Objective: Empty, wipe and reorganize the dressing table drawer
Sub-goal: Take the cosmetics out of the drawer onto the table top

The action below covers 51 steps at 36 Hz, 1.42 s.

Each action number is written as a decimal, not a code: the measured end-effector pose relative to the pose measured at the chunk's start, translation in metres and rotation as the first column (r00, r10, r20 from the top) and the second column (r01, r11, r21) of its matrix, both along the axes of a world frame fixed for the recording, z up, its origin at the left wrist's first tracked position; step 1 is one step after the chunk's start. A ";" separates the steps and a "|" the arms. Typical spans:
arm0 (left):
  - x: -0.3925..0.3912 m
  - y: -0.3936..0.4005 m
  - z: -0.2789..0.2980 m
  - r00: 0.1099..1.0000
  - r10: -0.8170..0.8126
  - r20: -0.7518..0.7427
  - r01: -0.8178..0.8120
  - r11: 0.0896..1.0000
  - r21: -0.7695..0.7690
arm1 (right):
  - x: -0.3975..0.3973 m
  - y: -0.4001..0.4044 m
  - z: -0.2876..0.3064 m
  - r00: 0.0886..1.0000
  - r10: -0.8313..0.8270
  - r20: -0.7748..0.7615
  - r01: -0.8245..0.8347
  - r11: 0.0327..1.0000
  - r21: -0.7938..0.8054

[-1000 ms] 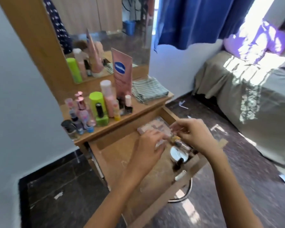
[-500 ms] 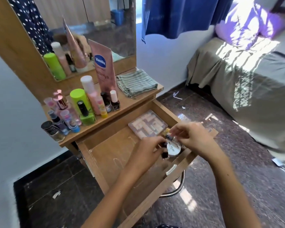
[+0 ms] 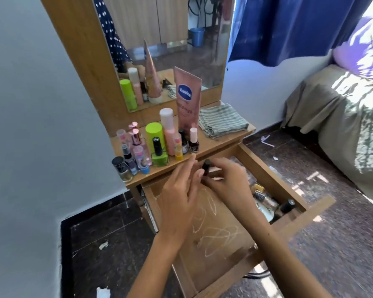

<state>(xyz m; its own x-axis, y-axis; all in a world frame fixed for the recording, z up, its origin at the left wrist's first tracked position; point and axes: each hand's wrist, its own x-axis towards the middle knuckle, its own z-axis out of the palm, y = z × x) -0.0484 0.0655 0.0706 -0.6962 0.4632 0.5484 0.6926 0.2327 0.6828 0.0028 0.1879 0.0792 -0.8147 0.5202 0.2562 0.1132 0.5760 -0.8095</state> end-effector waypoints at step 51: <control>-0.013 0.001 -0.043 0.951 0.066 -0.301 -0.245 0.756 -0.608 | -0.023 0.009 -0.001 0.999 -0.049 0.007 0.049 0.994 0.096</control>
<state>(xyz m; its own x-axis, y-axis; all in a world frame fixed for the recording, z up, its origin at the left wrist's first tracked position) -0.0609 0.0666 0.0273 -0.6733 0.6611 0.3311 0.7296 0.6668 0.1522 -0.0202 0.1968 0.0781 -0.7915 0.5329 0.2993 0.1505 0.6446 -0.7496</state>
